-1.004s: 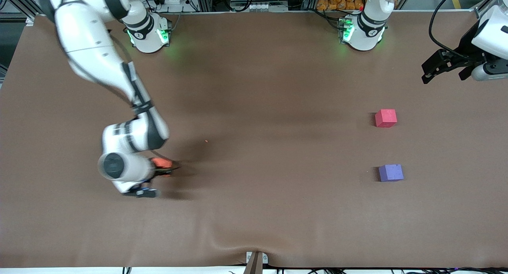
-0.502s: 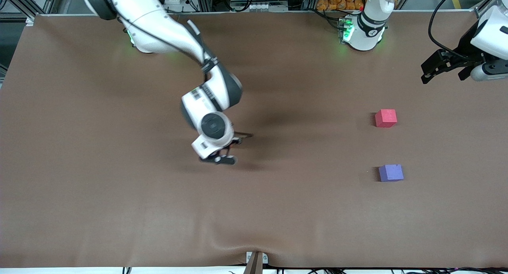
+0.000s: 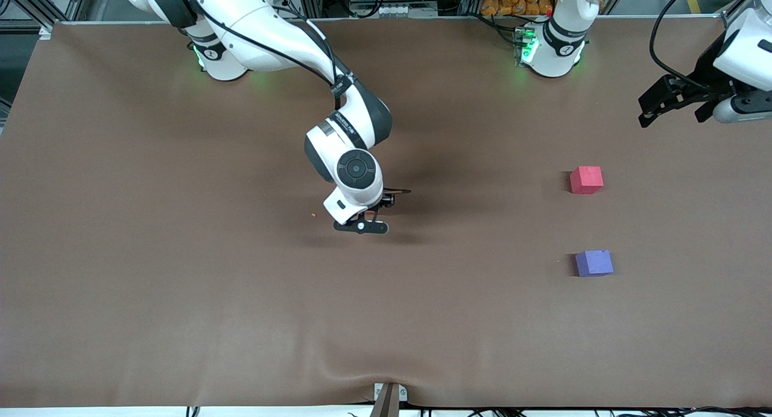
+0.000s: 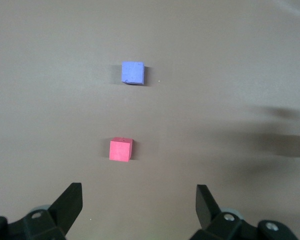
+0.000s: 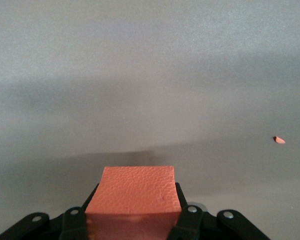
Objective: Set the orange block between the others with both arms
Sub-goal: 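Carry the orange cube to mid-table and set it down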
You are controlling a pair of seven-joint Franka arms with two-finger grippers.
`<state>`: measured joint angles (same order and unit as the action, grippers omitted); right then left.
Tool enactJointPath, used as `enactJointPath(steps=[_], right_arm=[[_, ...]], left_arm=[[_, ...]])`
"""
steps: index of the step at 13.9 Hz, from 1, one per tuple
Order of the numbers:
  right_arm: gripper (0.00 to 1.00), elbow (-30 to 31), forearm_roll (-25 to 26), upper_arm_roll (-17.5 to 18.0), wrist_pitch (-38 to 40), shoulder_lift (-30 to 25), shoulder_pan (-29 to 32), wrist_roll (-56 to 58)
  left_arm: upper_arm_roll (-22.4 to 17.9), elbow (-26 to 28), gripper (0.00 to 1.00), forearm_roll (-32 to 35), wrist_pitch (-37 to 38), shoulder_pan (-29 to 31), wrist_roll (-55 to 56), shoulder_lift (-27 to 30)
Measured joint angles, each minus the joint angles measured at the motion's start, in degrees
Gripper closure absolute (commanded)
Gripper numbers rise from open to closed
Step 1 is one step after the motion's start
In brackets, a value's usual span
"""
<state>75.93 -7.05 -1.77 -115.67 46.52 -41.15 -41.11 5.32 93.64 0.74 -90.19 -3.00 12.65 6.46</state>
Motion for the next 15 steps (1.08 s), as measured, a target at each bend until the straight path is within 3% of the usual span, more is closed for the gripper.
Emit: enactJointPath(steps=[2, 4, 11, 15], right_arm=[[0.51, 0.2, 0.0, -0.1, -3.0, 1.4, 0.0, 0.0], [0.0, 0.3, 0.0, -0.1, -4.8, 3.1, 0.0, 0.0], [0.0, -1.3, 0.0, -1.2, -5.2, 3.1, 2.0, 0.1], [0.0, -2.8, 0.0, -2.7, 6.1, -2.8, 5.5, 6.4]], left_arm=[[0.6, 0.0, 0.0, 0.0, 0.0, 0.0, 0.0, 0.0], [0.9, 0.1, 0.0, -0.1, 0.0, -0.1, 0.0, -0.1], [3.5, 0.1, 0.0, -0.4, -0.7, -0.1, 0.5, -1.3], [5.7, 0.1, 0.0, -1.4, -2.7, -0.2, 0.5, -2.8]])
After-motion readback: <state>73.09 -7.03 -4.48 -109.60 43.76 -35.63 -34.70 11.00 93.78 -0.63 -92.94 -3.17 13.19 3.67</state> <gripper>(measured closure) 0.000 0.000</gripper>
